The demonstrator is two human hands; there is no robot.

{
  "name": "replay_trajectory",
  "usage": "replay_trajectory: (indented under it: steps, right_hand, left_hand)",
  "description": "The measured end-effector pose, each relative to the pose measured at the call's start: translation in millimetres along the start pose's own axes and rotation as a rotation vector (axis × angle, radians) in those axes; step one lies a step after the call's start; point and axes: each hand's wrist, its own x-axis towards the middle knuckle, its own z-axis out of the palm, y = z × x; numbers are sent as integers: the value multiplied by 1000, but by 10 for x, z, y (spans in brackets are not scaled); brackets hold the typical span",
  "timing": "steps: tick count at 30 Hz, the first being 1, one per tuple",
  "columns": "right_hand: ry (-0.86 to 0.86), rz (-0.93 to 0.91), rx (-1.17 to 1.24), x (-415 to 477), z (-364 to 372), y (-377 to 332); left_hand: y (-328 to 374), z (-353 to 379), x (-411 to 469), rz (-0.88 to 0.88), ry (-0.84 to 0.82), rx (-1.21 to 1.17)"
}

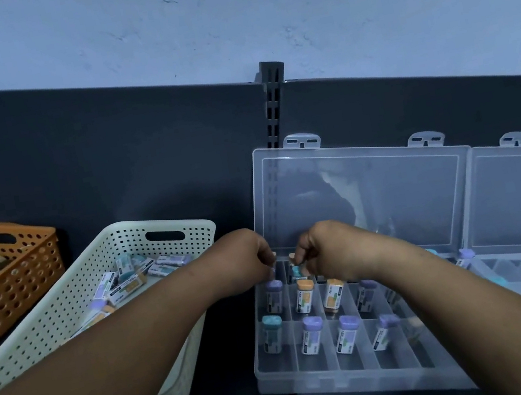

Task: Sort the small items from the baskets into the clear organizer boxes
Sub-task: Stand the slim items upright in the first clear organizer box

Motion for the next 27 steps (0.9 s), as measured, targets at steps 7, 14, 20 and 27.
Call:
replay_trajectory:
  steps: [7, 14, 20, 27]
  right_hand:
    - [21, -4, -38, -25, -40, -66]
    - [103, -93, -145, -29, -119, -298]
    - [180, -245, -158, 84, -80, -683]
    - [126, -350, -206, 448, 258, -1184]
  left_hand:
    - [4, -56, -48, 31, 41, 17]
    - [-40, -258, -152, 35, 138, 30]
    - [-403, -644, -301, -58, 312, -45]
    - [-986, -805, -508, -239, 277, 25]
